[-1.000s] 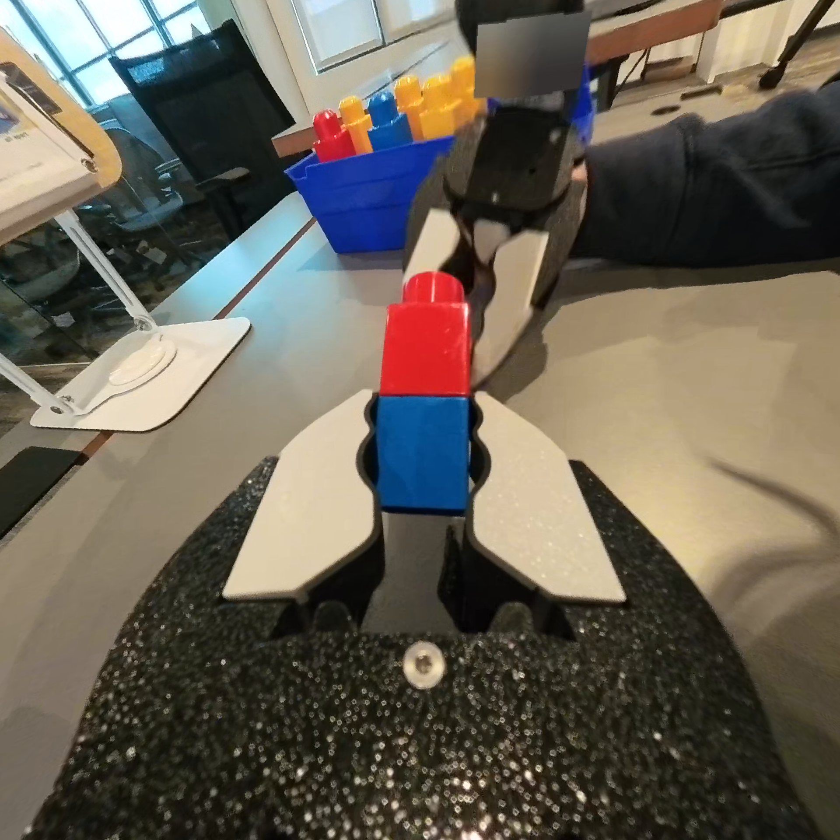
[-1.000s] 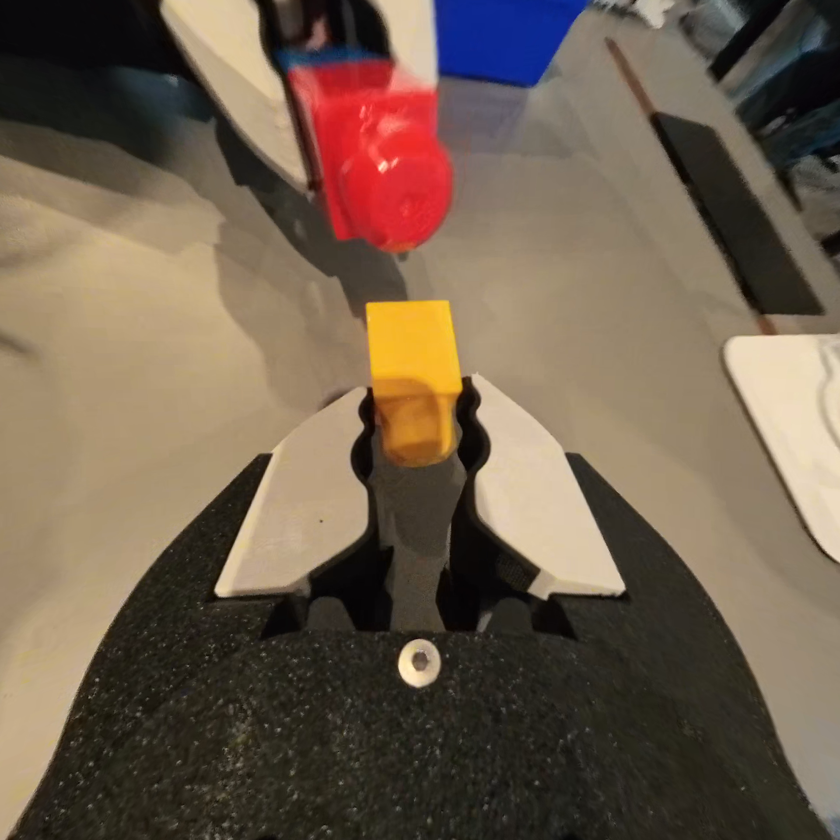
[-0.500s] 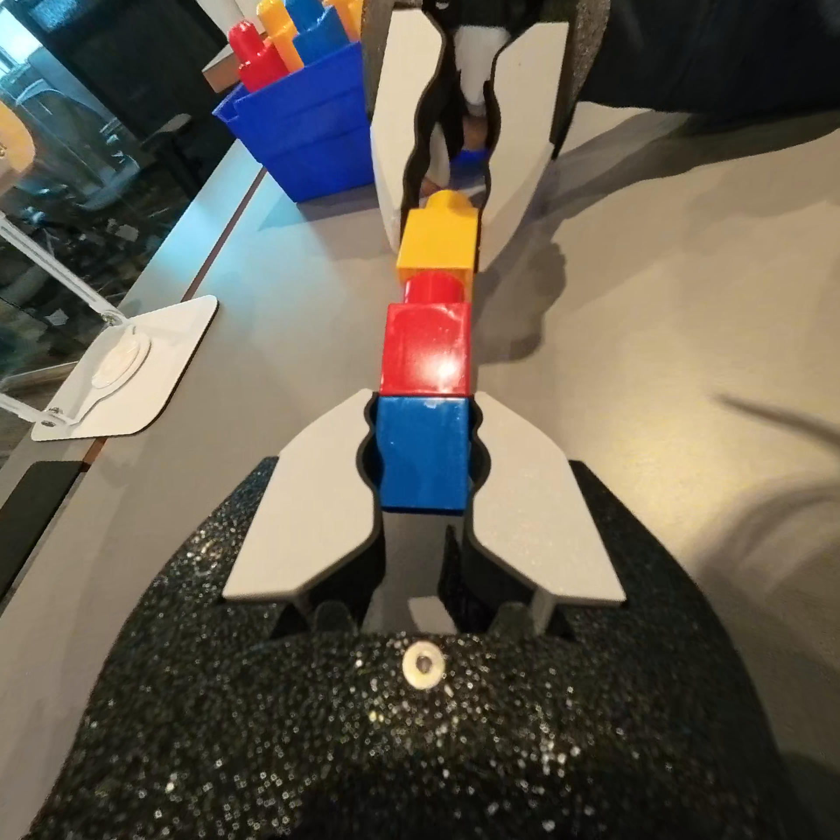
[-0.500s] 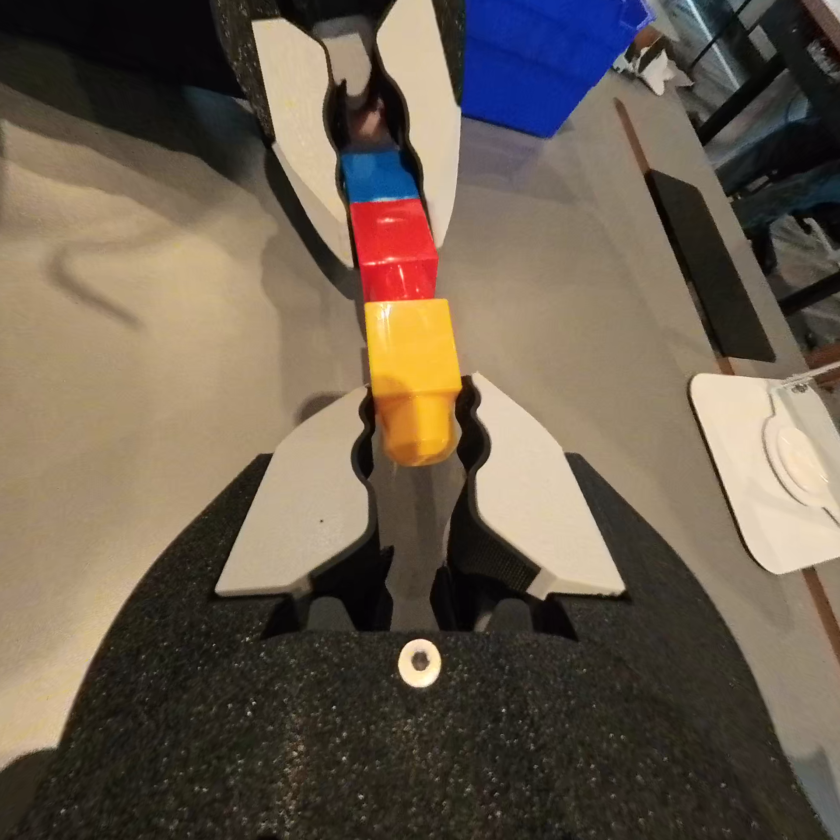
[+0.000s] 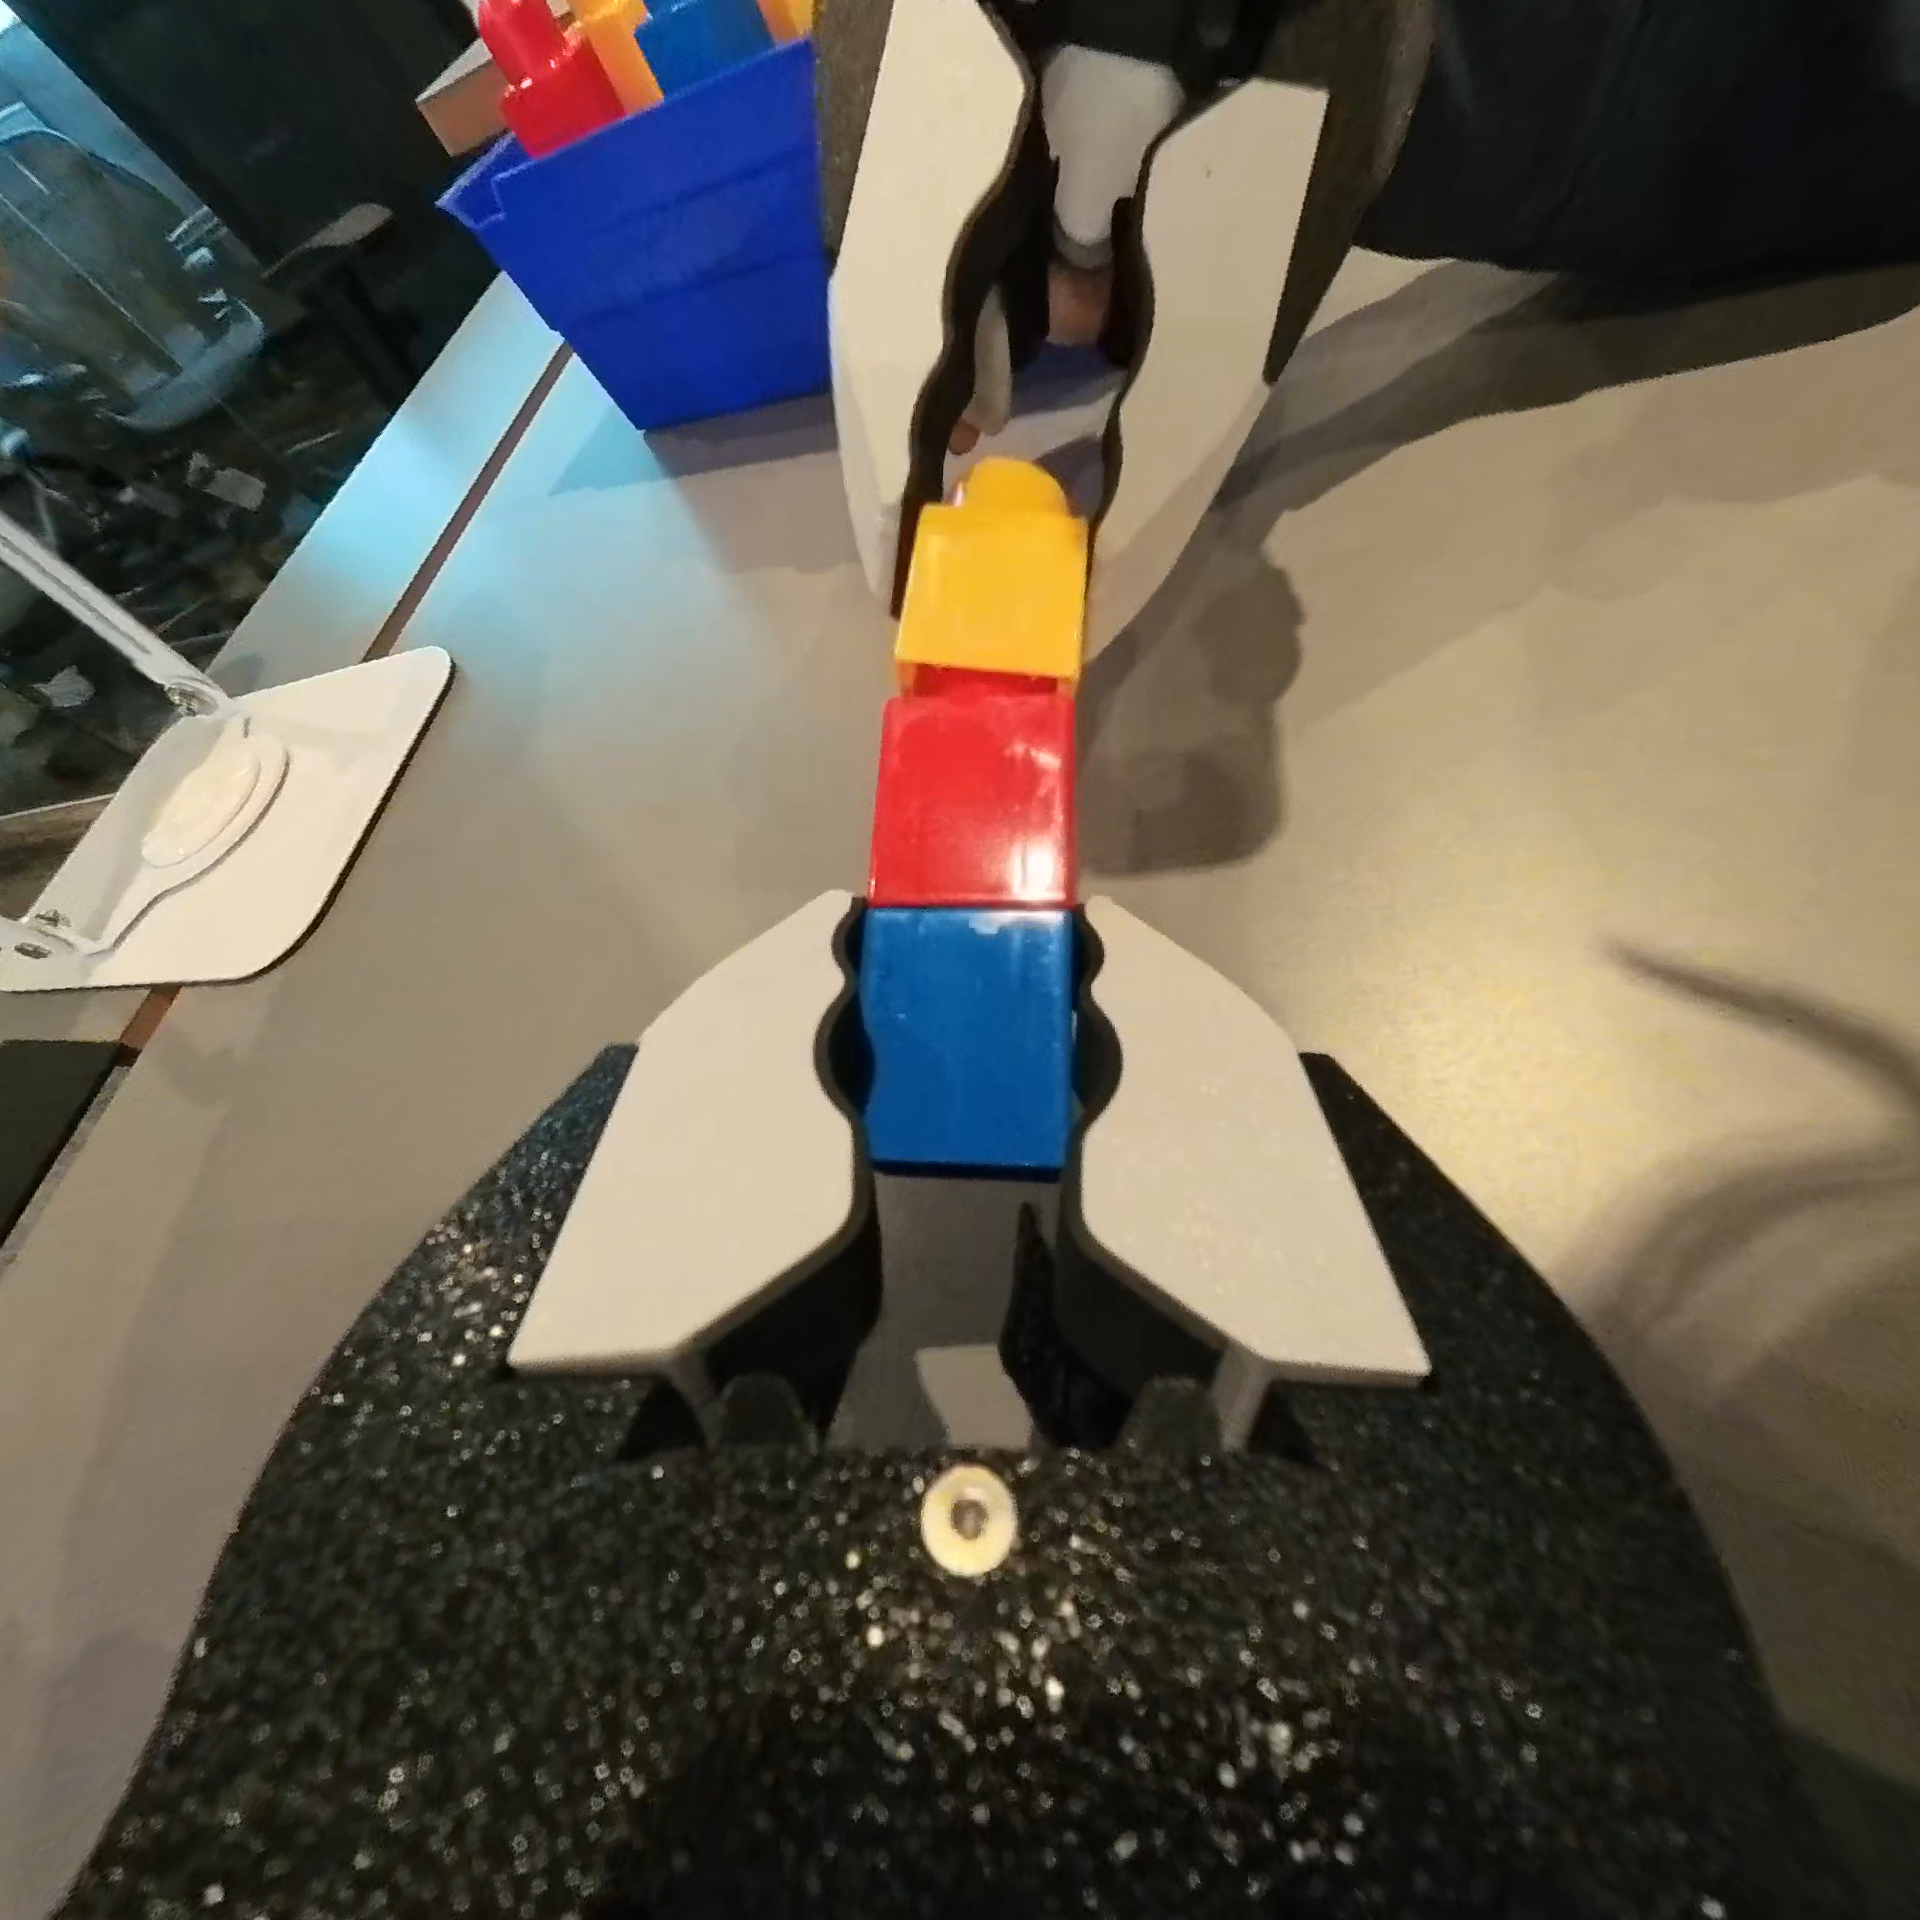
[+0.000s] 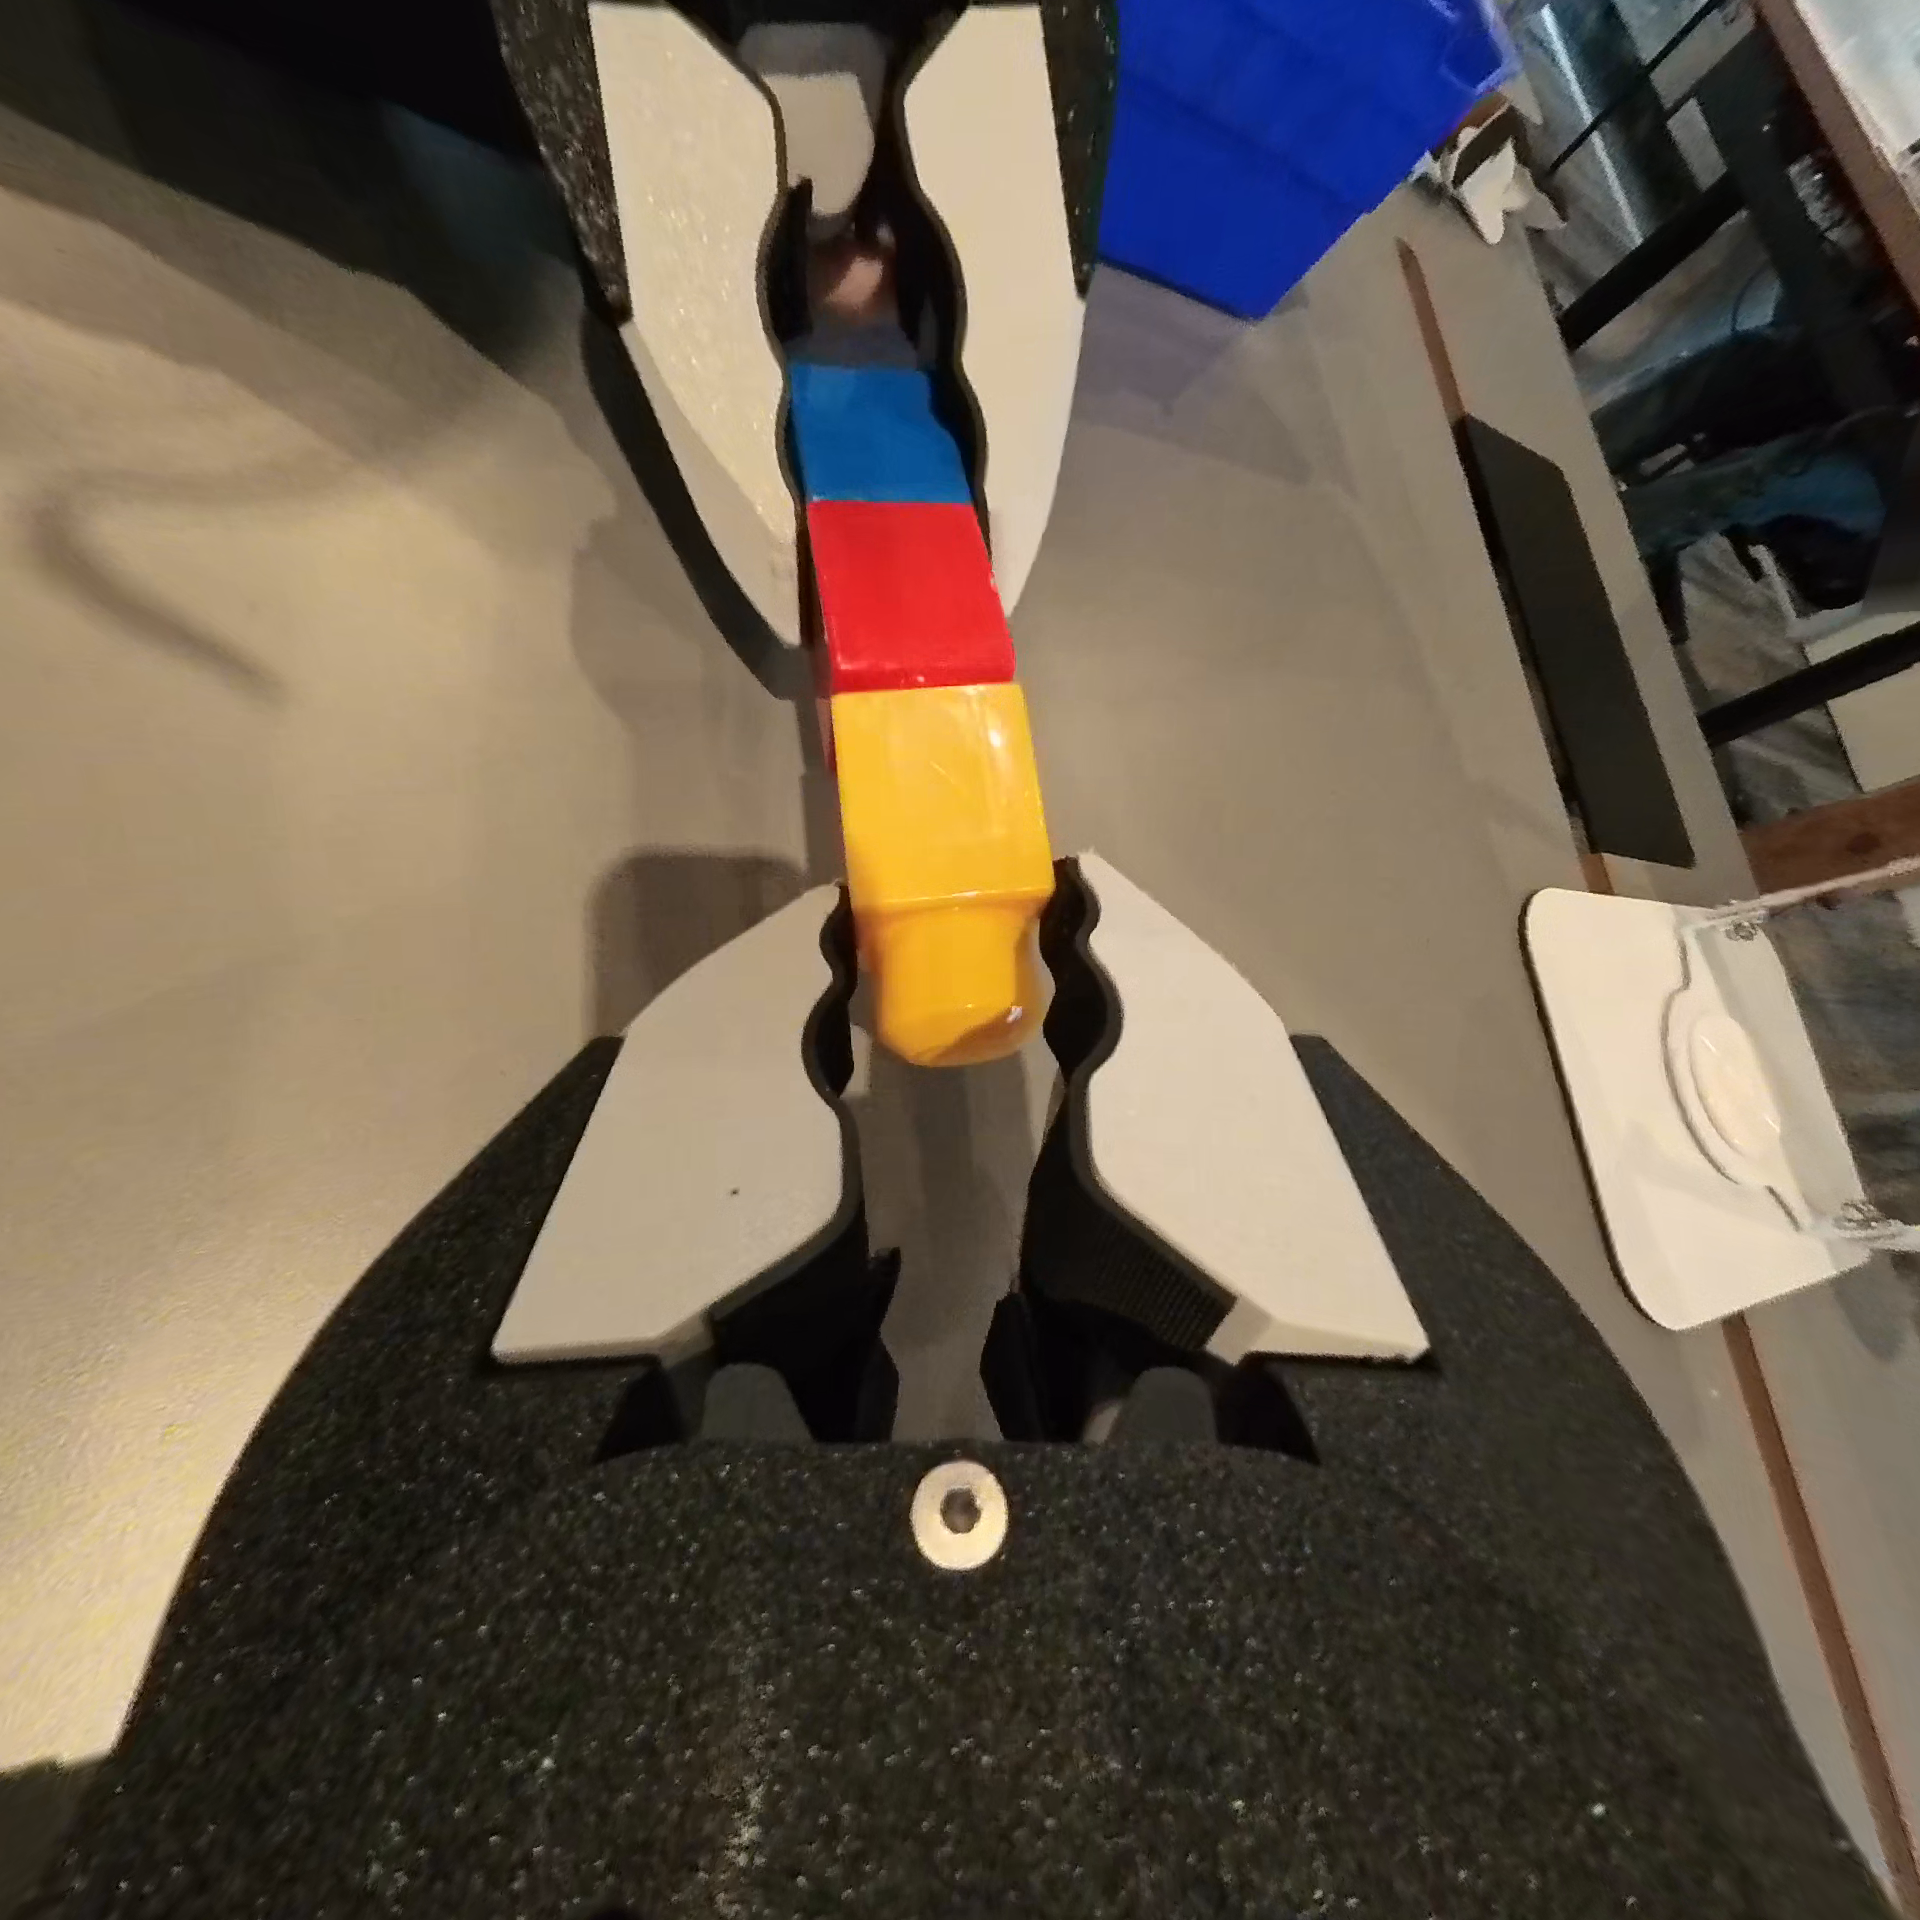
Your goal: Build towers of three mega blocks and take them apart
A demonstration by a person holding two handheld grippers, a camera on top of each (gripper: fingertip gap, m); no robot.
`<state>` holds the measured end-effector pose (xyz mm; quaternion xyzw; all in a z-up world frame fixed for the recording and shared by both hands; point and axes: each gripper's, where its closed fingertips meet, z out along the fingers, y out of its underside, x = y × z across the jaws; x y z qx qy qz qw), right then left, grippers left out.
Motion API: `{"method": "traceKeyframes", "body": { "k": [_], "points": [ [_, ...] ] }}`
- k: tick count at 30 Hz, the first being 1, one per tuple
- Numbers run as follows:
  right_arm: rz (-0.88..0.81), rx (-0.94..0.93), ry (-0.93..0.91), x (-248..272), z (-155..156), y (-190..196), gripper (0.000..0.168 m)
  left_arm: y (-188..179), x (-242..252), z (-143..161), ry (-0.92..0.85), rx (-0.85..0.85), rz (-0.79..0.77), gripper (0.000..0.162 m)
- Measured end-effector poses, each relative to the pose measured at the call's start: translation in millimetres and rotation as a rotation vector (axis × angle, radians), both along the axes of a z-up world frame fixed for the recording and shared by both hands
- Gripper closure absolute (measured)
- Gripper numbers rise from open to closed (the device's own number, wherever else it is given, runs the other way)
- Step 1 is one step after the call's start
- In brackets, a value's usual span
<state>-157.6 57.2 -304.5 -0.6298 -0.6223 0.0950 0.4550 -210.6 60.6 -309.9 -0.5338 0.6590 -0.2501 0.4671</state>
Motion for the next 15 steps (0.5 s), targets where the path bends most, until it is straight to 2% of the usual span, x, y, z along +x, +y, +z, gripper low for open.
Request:
{"method": "traceKeyframes", "body": {
  "k": [15],
  "points": [
    [0.004,-0.059,0.045,1.1,2.3,-3.2,0.133,-2.8,6.8,3.5,-0.004,0.117,-0.002,0.126]
  ]
}}
